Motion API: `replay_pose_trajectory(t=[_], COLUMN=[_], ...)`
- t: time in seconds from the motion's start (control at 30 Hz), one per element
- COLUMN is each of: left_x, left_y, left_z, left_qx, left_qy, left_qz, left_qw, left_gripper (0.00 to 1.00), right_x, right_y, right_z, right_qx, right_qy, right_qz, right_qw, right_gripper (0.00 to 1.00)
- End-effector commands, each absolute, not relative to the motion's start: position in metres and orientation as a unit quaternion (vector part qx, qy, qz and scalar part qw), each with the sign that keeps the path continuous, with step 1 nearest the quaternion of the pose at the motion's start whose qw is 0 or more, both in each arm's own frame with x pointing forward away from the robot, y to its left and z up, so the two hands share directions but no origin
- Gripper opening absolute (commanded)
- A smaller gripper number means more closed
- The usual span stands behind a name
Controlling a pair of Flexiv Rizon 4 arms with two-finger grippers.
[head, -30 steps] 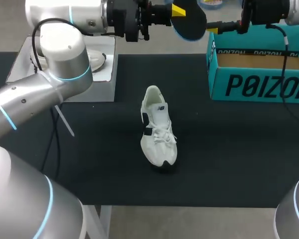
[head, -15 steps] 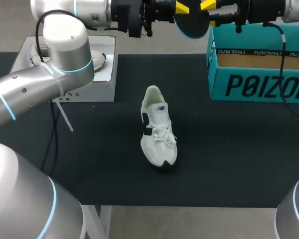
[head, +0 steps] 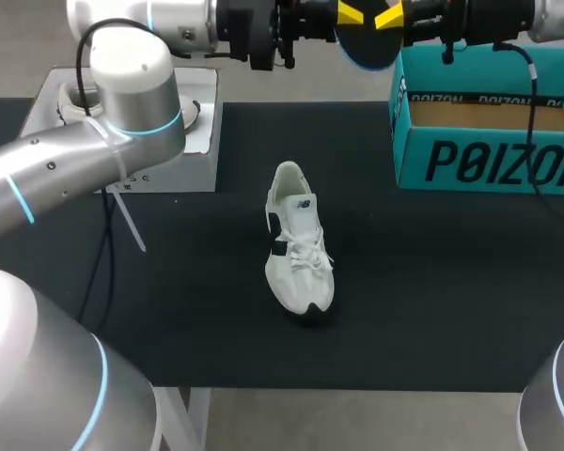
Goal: Take the shoe out of the shoebox, open the shoe tongue, remove and reinsert the insole, then place the shoe into the shoebox
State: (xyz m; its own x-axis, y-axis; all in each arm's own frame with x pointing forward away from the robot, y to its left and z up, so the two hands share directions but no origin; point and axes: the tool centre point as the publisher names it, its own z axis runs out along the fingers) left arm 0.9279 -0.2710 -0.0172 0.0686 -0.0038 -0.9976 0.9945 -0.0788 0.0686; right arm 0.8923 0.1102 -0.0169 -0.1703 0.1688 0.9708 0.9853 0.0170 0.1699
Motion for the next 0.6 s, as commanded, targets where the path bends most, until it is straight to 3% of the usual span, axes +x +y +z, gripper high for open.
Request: replay_pose_trajectory(t=[0.03,0.1,0.13,0.17,0.6], left_x=[0.931,0.931,0.931,0.931,0.917], left_y=[-0.273,-0.274,-0.274,-0.273,-0.203], left_z=[-0.017,-0.018,-0.018,-0.018,-0.016], left_qx=[0.536,0.533,0.523,0.523,0.506], left_qy=[0.461,0.467,0.475,0.475,0.538], left_qz=[-0.503,-0.502,-0.504,-0.51,-0.494], left_qw=[0.497,0.496,0.497,0.491,0.459], left_gripper=[0.0,0.0,0.64,1.0,1.0], right_x=[0.895,0.895,0.895,0.895,0.903], right_y=[0.112,0.113,0.113,0.113,0.117], right_z=[-0.018,-0.019,-0.019,-0.019,-0.016], right_qx=[-0.494,-0.493,-0.493,-0.492,-0.471], right_qy=[-0.584,-0.586,-0.587,-0.587,-0.595], right_qz=[-0.492,-0.49,-0.49,-0.492,-0.529], right_qw=[0.415,0.416,0.414,0.414,0.381], right_gripper=[0.0,0.0,0.0,0.0,0.0])
